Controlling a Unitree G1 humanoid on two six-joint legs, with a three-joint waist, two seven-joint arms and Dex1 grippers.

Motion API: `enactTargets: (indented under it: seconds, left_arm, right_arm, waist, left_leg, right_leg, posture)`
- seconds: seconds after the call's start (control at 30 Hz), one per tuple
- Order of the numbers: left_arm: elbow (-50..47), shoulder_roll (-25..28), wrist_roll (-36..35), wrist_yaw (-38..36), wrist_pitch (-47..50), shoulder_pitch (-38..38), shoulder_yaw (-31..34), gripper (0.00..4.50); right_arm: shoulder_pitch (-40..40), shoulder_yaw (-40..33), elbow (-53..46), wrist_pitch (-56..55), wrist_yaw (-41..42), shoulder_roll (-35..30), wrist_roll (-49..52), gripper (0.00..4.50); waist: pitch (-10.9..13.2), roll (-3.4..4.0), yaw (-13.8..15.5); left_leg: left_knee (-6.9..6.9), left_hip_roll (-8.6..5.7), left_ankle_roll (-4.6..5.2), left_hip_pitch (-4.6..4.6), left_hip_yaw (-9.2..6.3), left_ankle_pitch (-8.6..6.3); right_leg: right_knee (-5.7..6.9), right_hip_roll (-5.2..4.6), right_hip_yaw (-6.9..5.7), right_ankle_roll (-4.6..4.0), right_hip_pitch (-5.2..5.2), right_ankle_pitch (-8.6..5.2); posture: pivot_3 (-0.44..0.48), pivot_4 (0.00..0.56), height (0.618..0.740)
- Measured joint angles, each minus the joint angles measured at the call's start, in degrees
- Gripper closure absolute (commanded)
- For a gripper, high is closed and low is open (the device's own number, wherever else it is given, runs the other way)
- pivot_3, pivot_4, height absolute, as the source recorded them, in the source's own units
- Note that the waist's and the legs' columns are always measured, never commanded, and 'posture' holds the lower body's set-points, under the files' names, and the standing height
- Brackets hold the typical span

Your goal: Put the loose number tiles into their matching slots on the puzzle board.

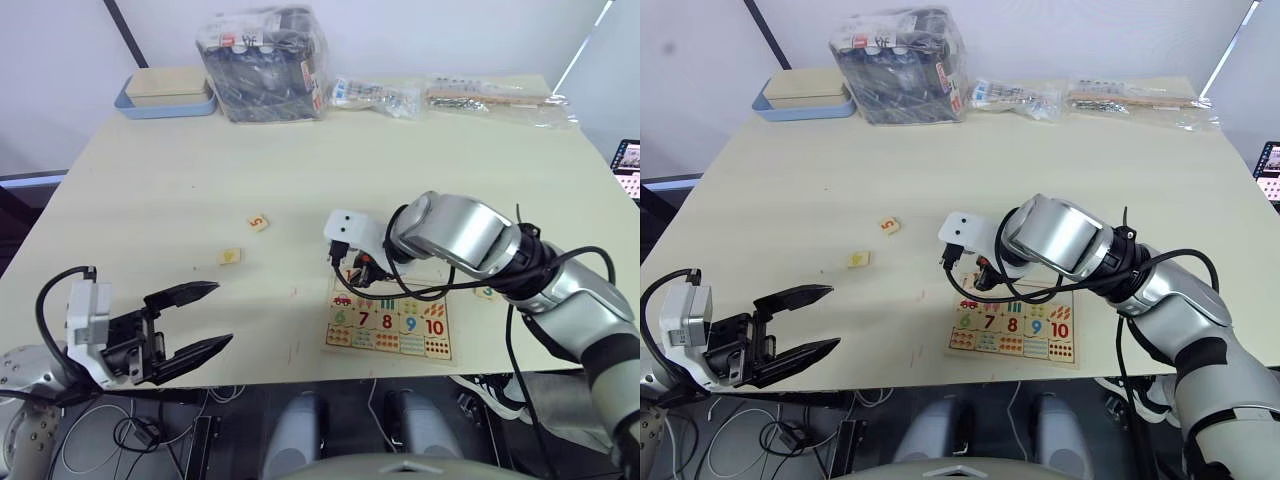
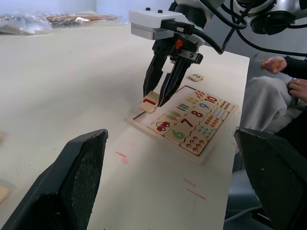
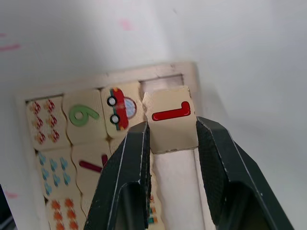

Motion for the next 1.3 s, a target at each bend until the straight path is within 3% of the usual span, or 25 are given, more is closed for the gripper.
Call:
enactTargets:
  seconds: [1.3]
  left_arm:
    - [-1.7,-0.9,-0.1,2.4,0.9,2.3,0.2,0.0]
  right_arm:
    - [1.5,2.6,3.3,-3.4,1.2,2.8,-4.0,3.67]
  waist:
    - [0.1,0.08,-0.1]
  left_leg:
    - [-0.01,0.03,0.0,0.0,0.0,0.0]
  right_leg:
    - [-0.02,0.07,-0.01,0.0,0.0,-0.01]
  posture:
    - [0.0,0.15,0.74]
